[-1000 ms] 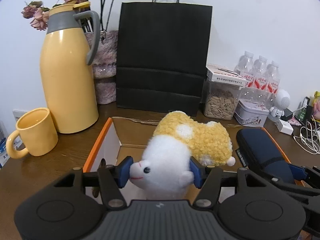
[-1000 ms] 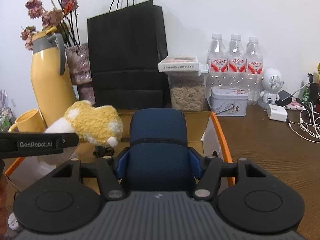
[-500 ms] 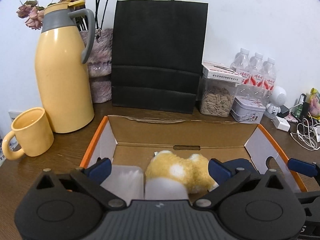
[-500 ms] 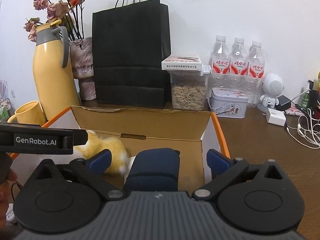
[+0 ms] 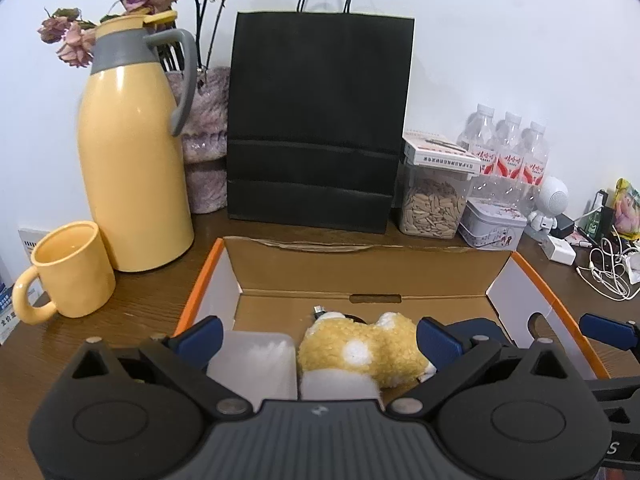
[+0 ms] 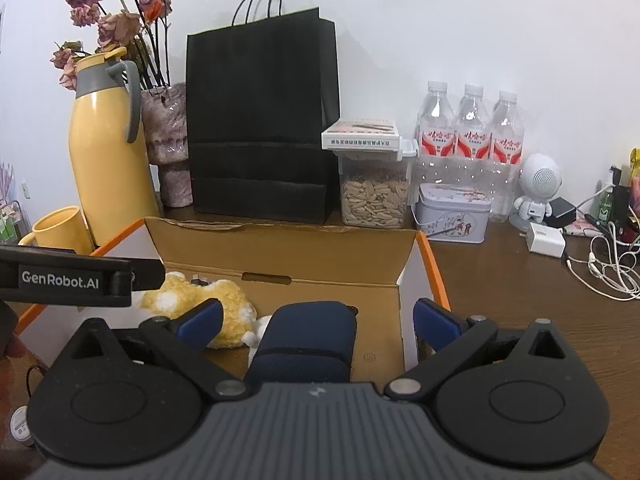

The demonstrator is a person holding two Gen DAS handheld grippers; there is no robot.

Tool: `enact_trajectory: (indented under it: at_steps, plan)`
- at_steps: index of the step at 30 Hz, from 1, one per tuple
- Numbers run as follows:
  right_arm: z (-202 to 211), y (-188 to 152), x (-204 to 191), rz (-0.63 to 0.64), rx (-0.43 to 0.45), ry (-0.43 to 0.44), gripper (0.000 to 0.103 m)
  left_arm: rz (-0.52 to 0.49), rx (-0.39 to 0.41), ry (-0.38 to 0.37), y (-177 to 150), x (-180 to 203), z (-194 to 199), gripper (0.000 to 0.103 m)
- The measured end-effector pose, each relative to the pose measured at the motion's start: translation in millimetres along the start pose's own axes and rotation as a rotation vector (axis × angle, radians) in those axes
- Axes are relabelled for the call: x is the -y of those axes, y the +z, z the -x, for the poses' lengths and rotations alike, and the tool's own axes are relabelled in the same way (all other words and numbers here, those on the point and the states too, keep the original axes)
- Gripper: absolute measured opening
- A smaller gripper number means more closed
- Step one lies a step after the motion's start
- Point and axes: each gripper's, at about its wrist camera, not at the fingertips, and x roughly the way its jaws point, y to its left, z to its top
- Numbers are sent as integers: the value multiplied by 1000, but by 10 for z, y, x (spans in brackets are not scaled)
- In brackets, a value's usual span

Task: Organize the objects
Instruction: 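Withdraw both tools from the box toward the items on the desk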

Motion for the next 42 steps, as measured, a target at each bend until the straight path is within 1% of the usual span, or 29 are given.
enact_trajectory:
  at_steps: [8,14,18,22,28,32,38,42]
  plan:
    - [248,-75,-83,28,47,2,103,-30,61,-8,-101,-100,265,103]
    - [502,-212,-166,49,78,-10,103,-63,111,-31,-231,-120,483,103]
    - [661,-297,-244,63,106,-13,103,-70,121,-42,-338,-148,619,103]
    - [801,-409,-323,73,111,-9,103,-57,130,-46,-426,-202,771,103]
    - [1016,-573,-380,64,102,-9,103,-61,119,-52,-592,-316,973,103]
    - [1155,-711,-413,75,92,-9,103,-70,108,-38,-708,-421,1096,103]
    - [1350,-871,-441,82,73,-5,103,-73,66,-11,-881,-624,1227,103]
    - [1446,-983,-464,83,46,-10,103,-82,41,14,-999,-761,1307,103]
